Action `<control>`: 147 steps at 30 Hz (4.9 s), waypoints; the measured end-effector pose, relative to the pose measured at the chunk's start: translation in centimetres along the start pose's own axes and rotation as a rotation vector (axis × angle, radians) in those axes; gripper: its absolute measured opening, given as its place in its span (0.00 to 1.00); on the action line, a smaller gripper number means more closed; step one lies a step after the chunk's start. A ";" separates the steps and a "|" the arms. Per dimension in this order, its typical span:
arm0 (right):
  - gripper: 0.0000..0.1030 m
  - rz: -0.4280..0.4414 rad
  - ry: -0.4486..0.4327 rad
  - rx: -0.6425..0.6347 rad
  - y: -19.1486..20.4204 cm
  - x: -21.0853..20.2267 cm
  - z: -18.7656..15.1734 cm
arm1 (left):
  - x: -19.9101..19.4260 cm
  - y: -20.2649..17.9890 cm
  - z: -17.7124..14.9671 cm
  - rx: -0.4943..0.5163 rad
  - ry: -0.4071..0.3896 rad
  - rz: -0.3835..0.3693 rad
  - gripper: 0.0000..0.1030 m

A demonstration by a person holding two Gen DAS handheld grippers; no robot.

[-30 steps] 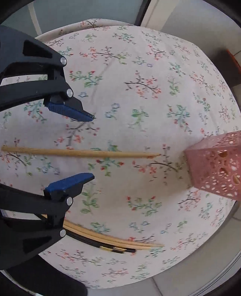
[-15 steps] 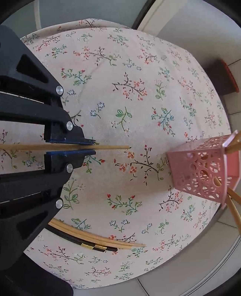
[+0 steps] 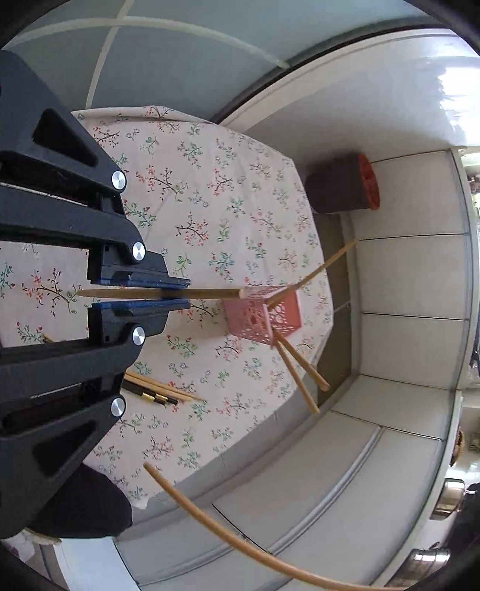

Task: Organize utensils
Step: 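Carry both upright chopsticks over the pink holder with both grippers, then open the left gripper over the pink holder while the right gripper opens too, then lower both grippers to the pile and close the left gripper on a chopstick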

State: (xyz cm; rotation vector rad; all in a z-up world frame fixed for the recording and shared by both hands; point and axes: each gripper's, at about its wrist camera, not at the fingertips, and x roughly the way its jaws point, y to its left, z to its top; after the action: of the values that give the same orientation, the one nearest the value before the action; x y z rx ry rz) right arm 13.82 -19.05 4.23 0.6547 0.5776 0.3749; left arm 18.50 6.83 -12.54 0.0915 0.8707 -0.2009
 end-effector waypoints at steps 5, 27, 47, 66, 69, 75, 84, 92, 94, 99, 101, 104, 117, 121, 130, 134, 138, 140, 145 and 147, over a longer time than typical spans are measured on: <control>0.08 -0.010 -0.012 -0.020 0.7 -0.4 0.7 | -3.3 -0.6 2.6 0.012 -0.089 -0.027 0.04; 0.08 -0.097 -0.173 -0.165 3.8 6.8 10.6 | -3.2 -2.4 16.9 -0.006 -0.284 -0.042 0.05; 0.08 -0.192 -0.048 -0.203 -2.9 21.9 6.6 | -2.9 5.2 13.7 -0.240 -0.380 -0.101 0.44; 0.38 -0.207 -0.057 -0.259 0.2 18.2 4.1 | -5.1 6.1 11.8 -0.290 -0.352 -0.055 0.63; 0.48 -0.235 -0.083 -0.267 0.9 15.8 3.8 | -6.3 5.3 11.6 -0.286 -0.364 -0.055 0.70; 0.70 -0.297 -0.138 -0.282 1.4 12.2 1.8 | -8.5 3.0 11.0 -0.248 -0.373 -0.044 0.79; 0.93 -0.369 -0.152 -0.254 0.6 8.7 -1.1 | -10.0 1.2 9.1 -0.249 -0.360 -0.023 0.93; 0.94 -0.511 -0.132 -0.260 -1.5 7.6 -4.7 | -9.2 -0.7 7.1 -0.212 -0.288 -0.024 0.93; 0.94 -0.526 -0.112 -0.248 -2.8 7.0 -5.7 | -8.6 -1.3 6.5 -0.188 -0.257 -0.023 0.93; 0.94 -0.553 -0.033 -0.034 -10.2 5.5 -9.2 | -5.8 -3.0 4.6 -0.107 -0.140 -0.022 0.93; 0.94 -0.580 0.023 0.039 -13.5 5.8 -10.7 | -3.7 -4.1 3.7 -0.061 -0.061 -0.037 0.93; 0.94 -0.586 0.119 0.132 -18.4 6.6 -12.8 | -0.1 -5.7 2.2 -0.013 0.064 -0.033 0.93; 0.94 -0.442 0.151 0.292 -26.3 7.4 -16.6 | 17.3 -13.5 0.2 0.046 0.423 -0.039 0.83; 0.94 -0.410 0.166 0.356 -27.2 7.5 -16.5 | 21.1 -15.3 0.6 0.053 0.461 -0.004 0.66; 0.94 -0.382 0.189 0.392 -27.8 7.9 -16.5 | 23.8 -16.2 0.9 0.056 0.467 0.019 0.31; 0.94 -0.385 0.190 0.403 -28.0 7.8 -16.6 | 23.9 -15.9 0.7 0.073 0.492 0.010 0.29; 0.94 -0.394 0.202 0.389 -27.9 8.0 -16.6 | 23.5 -14.4 0.3 0.061 0.486 -0.007 0.15; 0.94 -0.400 0.205 0.384 -27.8 8.1 -16.6 | 23.3 -13.3 0.2 0.042 0.480 -0.024 0.08; 0.94 -0.434 0.222 0.369 -27.7 8.5 -16.6 | 22.7 -10.3 -0.3 -0.004 0.438 -0.030 0.06; 0.94 -0.455 0.245 0.350 -27.5 8.9 -16.5 | 21.9 -8.4 -1.0 -0.029 0.418 -0.038 0.06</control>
State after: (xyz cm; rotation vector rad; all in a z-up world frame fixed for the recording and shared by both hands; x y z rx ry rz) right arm 14.74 -27.24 -28.05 0.7922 1.0158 -0.0800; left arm 29.64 -4.20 -29.96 0.0910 1.2922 -0.2075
